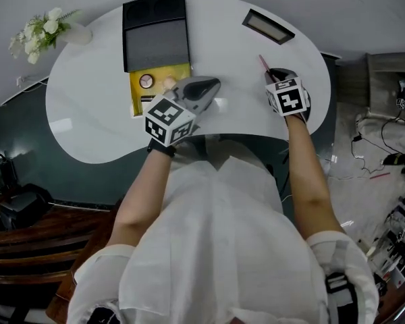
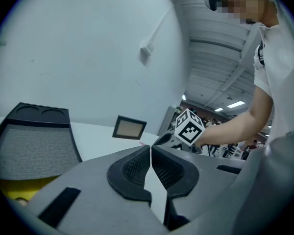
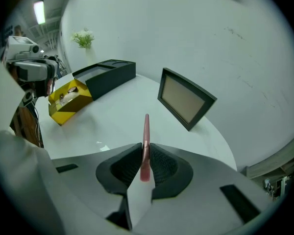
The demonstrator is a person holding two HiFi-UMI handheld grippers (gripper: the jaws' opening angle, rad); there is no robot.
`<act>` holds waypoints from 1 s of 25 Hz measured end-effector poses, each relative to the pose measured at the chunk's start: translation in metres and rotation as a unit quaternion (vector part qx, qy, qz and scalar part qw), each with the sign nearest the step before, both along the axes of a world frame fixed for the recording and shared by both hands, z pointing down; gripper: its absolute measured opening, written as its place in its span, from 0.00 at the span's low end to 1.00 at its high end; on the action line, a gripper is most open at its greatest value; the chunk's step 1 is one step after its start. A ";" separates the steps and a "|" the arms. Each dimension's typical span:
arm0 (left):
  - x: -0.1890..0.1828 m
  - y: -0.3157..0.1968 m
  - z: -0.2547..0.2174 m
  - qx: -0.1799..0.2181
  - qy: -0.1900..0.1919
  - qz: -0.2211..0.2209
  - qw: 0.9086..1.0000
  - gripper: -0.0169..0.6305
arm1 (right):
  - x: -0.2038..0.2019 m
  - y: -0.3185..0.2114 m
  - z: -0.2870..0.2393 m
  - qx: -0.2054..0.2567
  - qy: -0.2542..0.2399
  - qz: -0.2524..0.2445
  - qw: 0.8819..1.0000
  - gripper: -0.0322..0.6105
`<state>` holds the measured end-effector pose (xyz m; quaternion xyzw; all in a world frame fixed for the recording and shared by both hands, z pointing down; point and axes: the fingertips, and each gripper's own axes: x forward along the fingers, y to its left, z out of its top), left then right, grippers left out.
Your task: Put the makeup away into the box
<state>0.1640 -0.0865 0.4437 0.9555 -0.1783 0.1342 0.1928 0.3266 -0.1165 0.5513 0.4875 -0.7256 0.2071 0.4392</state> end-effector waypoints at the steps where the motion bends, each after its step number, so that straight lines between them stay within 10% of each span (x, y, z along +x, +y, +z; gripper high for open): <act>1: -0.007 0.001 0.000 0.000 0.000 -0.006 1.000 0.06 | -0.010 0.000 -0.004 0.002 -0.004 -0.007 1.000 0.13; 25: -0.211 0.004 -0.002 -0.008 0.010 -0.145 0.989 0.06 | -0.273 -0.008 -0.032 -0.008 -0.026 -0.204 0.979 0.13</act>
